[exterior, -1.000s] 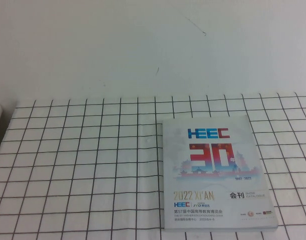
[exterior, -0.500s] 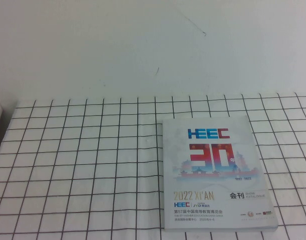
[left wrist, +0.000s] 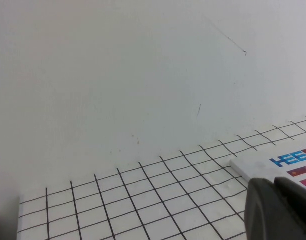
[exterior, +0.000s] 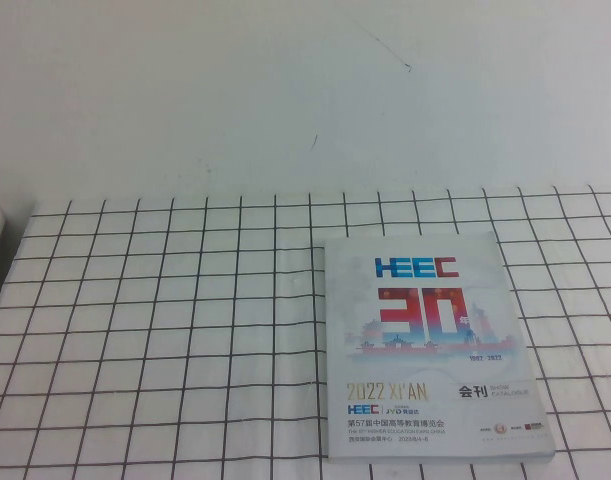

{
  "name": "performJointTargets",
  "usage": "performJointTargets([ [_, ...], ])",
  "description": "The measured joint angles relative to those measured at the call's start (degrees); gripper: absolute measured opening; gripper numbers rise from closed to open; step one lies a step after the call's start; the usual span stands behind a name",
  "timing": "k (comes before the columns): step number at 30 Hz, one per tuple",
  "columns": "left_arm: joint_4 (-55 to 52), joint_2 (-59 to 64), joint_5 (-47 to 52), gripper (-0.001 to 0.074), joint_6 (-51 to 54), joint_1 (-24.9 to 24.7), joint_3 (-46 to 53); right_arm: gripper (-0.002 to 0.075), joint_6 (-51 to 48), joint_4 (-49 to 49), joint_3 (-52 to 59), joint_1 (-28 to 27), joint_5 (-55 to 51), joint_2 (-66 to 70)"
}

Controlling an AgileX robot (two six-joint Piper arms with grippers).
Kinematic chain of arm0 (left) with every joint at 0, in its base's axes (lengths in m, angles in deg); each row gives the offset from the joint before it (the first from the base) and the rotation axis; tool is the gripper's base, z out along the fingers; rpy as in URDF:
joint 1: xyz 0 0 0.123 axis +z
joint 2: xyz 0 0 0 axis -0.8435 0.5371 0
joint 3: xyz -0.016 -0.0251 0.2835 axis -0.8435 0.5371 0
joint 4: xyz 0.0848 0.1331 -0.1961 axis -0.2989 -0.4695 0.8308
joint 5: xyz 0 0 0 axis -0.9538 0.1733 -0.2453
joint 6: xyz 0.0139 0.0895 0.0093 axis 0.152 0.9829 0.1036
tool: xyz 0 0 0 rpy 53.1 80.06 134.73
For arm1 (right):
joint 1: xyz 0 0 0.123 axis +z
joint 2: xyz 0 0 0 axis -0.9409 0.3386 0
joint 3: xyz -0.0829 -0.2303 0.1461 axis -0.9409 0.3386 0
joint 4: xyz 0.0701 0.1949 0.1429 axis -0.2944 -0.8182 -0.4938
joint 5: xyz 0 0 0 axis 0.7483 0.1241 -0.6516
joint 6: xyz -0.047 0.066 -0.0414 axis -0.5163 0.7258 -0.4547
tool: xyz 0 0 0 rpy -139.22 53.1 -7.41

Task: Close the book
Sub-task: 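Close the open booklet and leave it lying on the table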

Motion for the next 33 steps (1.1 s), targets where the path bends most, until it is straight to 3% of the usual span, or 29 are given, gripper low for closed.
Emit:
performJointTargets([
  [17,0.1,0.0,2.47,-0.0004,0.0,0.0,0.28,-0.0003,0.0,-0.05,3.61,0.0,-2.51,0.0],
  [24,-9.31,-1.37,-0.24,-0.0004,-0.16,1.73,8.79,-0.0003,0.0,-0.05,3.65,0.0,-2.51,0.0],
  [33,-17.6,-1.49,1.95,-0.0004,-16.06,2.15,14.26,-0.0003,0.0,-0.14,3.74,0.0,-2.61,0.0],
])
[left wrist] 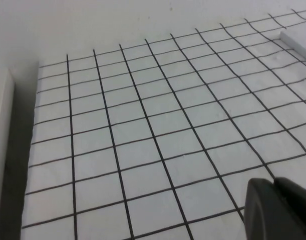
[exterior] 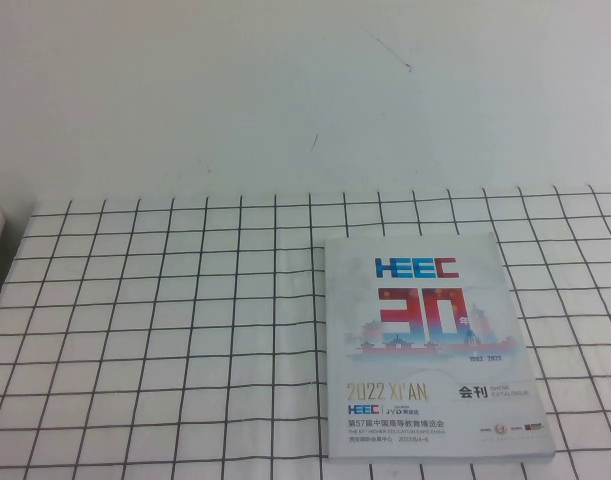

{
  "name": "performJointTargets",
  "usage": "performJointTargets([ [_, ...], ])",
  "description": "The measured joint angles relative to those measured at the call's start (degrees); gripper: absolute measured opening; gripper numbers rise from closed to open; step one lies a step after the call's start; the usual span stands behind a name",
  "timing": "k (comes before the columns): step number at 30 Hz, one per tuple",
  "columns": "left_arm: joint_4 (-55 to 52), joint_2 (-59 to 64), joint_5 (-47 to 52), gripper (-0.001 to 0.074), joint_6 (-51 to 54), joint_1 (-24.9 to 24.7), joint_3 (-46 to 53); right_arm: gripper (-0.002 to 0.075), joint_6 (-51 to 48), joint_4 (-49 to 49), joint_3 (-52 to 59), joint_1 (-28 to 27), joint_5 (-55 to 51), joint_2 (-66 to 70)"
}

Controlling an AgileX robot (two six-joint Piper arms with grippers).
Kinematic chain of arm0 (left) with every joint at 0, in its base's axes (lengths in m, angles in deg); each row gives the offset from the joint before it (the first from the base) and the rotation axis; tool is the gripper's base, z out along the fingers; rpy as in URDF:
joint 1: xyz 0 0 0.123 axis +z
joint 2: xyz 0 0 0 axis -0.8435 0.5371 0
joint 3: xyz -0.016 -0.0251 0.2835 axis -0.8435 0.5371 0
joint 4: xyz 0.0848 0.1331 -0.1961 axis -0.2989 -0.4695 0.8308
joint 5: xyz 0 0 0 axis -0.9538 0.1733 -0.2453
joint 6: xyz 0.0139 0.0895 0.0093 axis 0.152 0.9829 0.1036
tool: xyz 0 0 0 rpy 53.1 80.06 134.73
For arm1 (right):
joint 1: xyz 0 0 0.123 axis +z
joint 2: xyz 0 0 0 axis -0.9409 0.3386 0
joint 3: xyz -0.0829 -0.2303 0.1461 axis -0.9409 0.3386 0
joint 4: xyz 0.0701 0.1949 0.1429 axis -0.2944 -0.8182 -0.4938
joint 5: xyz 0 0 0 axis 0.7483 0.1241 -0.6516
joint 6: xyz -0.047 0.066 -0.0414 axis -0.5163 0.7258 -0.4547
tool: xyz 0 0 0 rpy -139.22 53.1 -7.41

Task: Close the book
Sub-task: 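Close the open booklet and leave it lying on the table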

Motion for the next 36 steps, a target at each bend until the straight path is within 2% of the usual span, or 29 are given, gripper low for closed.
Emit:
performJointTargets([
  [4,-0.53,0.0,0.0,-0.0004,-3.72,0.0,0.0,-0.0003,0.0,0.0,0.0,0.0,0.0,0.0],
  [9,-0.74,0.0,0.0,-0.0004,-13.19,0.0,0.0,-0.0003,0.0,0.0,0.0,0.0,0.0,0.0],
  [14,-0.97,0.0,0.0,-0.0004,-15.92,0.0,0.0,-0.0003,0.0,0.0,0.0,0.0,0.0,0.0],
  [24,-0.75,0.0,0.0,-0.0004,-10.98,5.61,0.0,-0.0003,0.0,0.0,0.0,0.0,0.0,0.0],
  [36,-0.75,0.0,0.0,-0.0004,-7.66,4.39,0.0,-0.0003,0.0,0.0,0.0,0.0,0.0,0.0],
])
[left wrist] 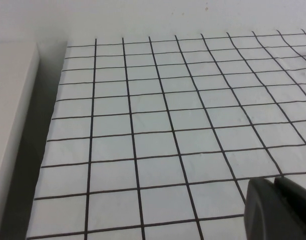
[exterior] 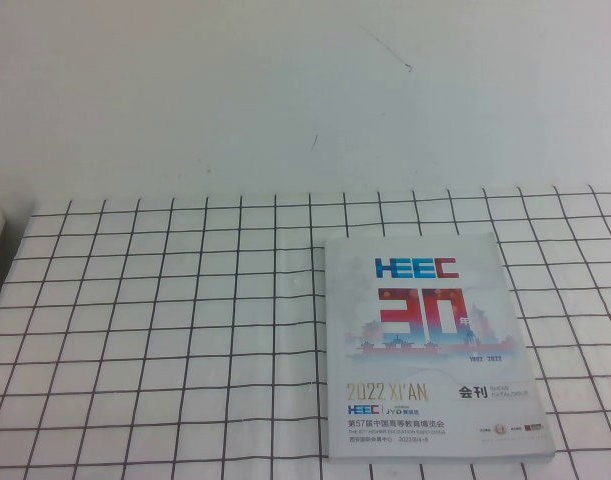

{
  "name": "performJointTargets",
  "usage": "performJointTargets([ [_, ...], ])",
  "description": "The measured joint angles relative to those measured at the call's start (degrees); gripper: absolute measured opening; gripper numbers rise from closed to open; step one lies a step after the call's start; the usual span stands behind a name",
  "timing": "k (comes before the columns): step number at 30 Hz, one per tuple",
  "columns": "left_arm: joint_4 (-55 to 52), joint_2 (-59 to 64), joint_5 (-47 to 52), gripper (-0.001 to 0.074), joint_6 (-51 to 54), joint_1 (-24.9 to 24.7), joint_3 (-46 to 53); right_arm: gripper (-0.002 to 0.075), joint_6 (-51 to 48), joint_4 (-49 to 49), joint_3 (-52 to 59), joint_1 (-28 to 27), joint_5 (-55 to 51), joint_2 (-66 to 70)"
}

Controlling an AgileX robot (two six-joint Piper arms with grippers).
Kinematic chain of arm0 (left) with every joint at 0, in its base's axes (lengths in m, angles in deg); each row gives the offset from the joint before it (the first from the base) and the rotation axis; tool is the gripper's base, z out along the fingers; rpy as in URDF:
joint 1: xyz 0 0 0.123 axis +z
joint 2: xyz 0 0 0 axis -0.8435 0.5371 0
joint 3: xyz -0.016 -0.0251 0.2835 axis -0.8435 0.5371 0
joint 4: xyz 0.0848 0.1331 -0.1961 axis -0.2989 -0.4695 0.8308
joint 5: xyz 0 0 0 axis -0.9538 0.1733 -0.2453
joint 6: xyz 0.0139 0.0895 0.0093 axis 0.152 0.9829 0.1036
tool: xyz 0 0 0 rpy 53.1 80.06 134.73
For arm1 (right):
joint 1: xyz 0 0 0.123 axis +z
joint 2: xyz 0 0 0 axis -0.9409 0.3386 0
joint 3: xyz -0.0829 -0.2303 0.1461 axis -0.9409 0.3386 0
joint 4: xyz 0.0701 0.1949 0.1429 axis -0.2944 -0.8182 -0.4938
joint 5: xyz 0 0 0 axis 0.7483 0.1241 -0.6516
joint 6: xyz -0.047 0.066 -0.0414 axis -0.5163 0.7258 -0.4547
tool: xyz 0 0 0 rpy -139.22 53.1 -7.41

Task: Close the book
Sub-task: 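Close the open booklet and leave it lying on the table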

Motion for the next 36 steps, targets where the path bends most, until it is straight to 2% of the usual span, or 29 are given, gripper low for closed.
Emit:
performJointTargets([
  [31,0.0,0.0,0.0,-0.0004,2.45,0.02,0.0,-0.0003,0.0,0.0,0.72,0.0,1.04,-0.76],
  [36,0.0,0.0,0.0,-0.0004,2.45,0.02,0.0,-0.0003,-0.34,4.15,3.26,-1.54,3.69,-3.92],
])
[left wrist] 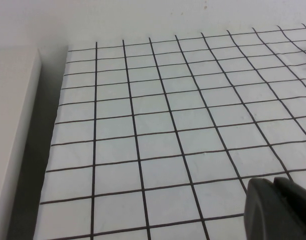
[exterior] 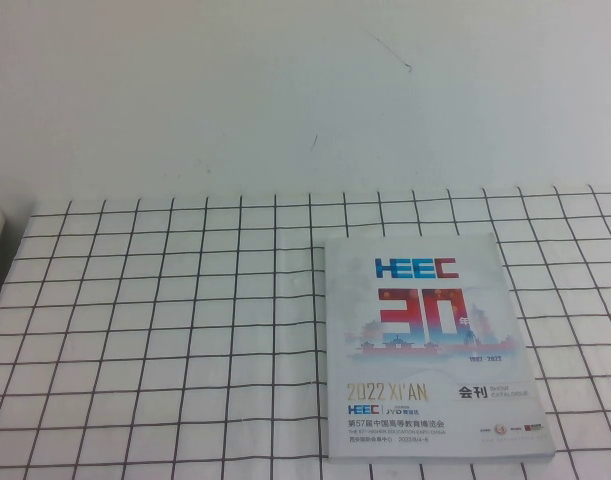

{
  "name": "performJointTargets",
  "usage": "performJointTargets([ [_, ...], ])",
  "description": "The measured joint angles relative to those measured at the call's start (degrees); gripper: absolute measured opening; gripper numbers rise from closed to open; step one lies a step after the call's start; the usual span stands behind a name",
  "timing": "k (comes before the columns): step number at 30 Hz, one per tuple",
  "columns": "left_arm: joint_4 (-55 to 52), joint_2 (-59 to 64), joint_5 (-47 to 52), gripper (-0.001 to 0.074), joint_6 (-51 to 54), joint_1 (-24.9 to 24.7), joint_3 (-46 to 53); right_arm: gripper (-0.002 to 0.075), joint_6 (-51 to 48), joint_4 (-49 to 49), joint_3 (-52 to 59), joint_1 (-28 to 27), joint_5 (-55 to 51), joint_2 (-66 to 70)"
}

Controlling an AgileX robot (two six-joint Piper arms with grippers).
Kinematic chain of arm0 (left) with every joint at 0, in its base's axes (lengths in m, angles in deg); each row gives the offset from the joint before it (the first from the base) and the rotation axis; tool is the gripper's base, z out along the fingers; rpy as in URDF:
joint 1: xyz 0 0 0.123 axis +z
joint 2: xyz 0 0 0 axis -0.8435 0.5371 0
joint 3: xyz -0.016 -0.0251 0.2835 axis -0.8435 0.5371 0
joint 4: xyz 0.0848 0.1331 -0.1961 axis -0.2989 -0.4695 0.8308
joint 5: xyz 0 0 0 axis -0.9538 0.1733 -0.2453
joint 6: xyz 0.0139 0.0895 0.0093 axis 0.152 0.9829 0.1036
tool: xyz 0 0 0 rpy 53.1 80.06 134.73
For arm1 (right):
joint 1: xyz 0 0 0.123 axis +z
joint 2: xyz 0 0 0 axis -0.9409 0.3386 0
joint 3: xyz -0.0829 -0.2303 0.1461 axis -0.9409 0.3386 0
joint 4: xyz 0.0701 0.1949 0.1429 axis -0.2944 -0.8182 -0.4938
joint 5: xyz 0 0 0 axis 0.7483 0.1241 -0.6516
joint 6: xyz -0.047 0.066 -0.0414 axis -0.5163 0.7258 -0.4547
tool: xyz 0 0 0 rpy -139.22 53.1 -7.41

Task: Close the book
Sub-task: 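Close the open booklet and leave it lying on the table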

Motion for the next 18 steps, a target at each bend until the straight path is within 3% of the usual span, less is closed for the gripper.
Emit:
performJointTargets([
  [6,0.0,0.0,0.0,-0.0004,0.0,0.0,0.0,-0.0003,11.45,6.54,6.57,-4.37,6.57,-0.73],
  [12,0.0,0.0,0.0,-0.0004,0.0,0.0,0.0,-0.0003,13.32,7.88,6.7,-9.97,7.17,-0.73],
  [18,0.0,0.0,0.0,-0.0001,0.0,0.0,0.0,-0.0003,13.71,7.88,6.7,-7.99,7.27,-0.73],
])
